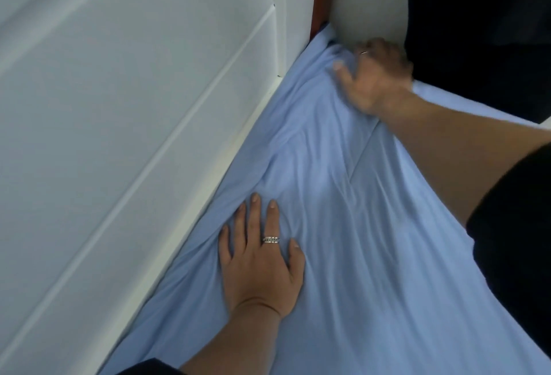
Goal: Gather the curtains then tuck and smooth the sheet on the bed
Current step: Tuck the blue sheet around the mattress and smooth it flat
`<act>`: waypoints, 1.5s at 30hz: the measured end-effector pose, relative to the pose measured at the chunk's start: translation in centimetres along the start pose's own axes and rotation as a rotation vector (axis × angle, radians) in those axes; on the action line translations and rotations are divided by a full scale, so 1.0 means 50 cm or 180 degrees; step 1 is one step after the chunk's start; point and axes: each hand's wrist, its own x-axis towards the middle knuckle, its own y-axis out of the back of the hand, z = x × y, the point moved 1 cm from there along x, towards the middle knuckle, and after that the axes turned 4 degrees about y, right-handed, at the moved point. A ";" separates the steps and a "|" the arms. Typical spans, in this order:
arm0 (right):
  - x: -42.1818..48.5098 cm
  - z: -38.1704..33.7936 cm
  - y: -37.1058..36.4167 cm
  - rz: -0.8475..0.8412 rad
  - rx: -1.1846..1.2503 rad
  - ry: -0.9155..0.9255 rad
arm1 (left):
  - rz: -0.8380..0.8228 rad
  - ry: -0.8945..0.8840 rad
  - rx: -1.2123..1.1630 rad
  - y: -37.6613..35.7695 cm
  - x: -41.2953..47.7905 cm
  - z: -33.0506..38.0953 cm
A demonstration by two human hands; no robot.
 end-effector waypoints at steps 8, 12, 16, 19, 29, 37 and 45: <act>-0.200 -0.065 -0.080 -0.0089 -0.0027 0.0684 | -0.0012 0.0004 0.0031 0.000 0.002 -0.001; -0.140 -0.085 -0.101 -0.0389 -0.0337 0.0755 | -0.0017 0.0009 0.0031 0.004 0.003 0.000; -0.013 -0.083 -0.066 -0.0343 0.0039 0.0252 | -0.0026 -0.0006 0.0018 0.008 0.002 0.000; 0.041 -0.094 -0.065 -0.0343 0.0091 0.0254 | -0.0008 0.0008 0.0040 0.006 0.003 -0.001; -0.045 -0.093 -0.022 0.0253 0.0184 0.0030 | -0.0037 -0.0032 0.0098 0.003 0.005 0.001; -0.277 0.020 -0.087 -0.0633 -0.0196 0.0775 | 0.0112 -0.0033 0.0044 0.000 0.005 0.002; -0.323 0.052 -0.050 -0.0087 0.0007 0.0548 | 0.0018 0.0068 0.0066 0.006 0.007 0.009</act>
